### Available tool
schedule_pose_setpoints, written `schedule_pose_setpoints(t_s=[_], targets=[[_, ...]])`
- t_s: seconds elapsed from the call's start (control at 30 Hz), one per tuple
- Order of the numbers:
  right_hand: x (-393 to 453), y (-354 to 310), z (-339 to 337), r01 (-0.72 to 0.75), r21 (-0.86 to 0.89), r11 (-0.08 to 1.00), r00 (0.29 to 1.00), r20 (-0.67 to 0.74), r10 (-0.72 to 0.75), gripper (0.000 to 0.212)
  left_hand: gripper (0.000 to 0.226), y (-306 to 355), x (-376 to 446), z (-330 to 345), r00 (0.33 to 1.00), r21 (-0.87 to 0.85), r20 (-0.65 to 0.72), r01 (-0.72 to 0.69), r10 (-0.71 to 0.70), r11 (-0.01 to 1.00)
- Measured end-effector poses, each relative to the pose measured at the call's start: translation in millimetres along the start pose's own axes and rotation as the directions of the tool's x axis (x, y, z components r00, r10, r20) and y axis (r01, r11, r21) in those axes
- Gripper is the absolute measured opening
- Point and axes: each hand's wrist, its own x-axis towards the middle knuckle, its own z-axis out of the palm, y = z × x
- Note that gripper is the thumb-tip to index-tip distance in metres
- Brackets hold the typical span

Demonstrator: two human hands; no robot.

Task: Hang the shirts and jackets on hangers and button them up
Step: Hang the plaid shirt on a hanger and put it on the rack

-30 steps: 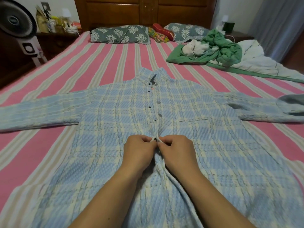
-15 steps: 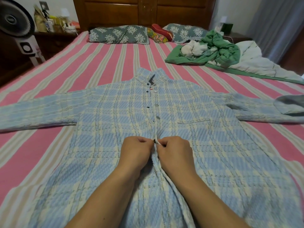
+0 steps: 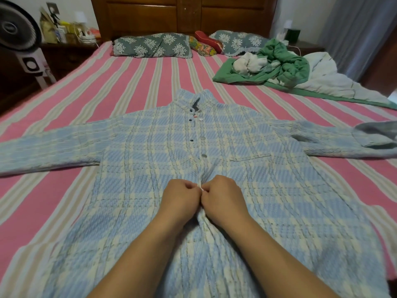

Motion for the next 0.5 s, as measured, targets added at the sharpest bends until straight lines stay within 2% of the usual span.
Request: schedule_pose_setpoints(t_s=[0.07,0.2,0.27,0.33,0.37,0.43,0.5], targets=[[-4.4,0.9,-4.3,-0.031,-0.019,0.999,0.998,0.059,0.032,0.037,0.027,2.3,-5.7,2.6,0.996,0.238,0.003,-0.092,0.094,0.967],[6.0,-9.4,-55.6,0.005,-0.068,0.998,0.958,0.287,0.015,0.047,0.026,34.0,11.0,-27.7,0.983,0.435,0.183,-0.085,0.004,0.896],[39.2,-16.4,-83.8,0.066,-0.075,0.995,0.979,0.197,-0.05,0.049,0.024,56.0,42.2,-40.3,0.988,0.435,0.137,-0.12,0.066,0.892],[81.0,-24.0,-93.3,0.118,-0.053,0.992,0.992,0.041,-0.116,0.043,0.023,76.1,77.2,-38.3,0.985,0.422,0.016,-0.162,0.171,0.892],[100.1,-25.3,-88.6,0.129,-0.041,0.991,0.992,0.007,-0.129,0.037,0.021,81.5,92.3,-33.1,0.984,0.405,-0.022,-0.153,0.177,0.901],[132.8,-17.9,-65.3,0.082,0.024,0.996,0.996,0.024,-0.082,0.027,0.018,78.6,119.5,-20.4,0.989,0.421,-0.07,-0.086,0.127,0.903],[146.9,-0.1,-41.9,-0.005,0.123,0.992,0.999,0.048,-0.001,0.025,0.017,61.3,135.3,-12.9,0.99,0.517,-0.094,-0.039,0.102,0.855]])
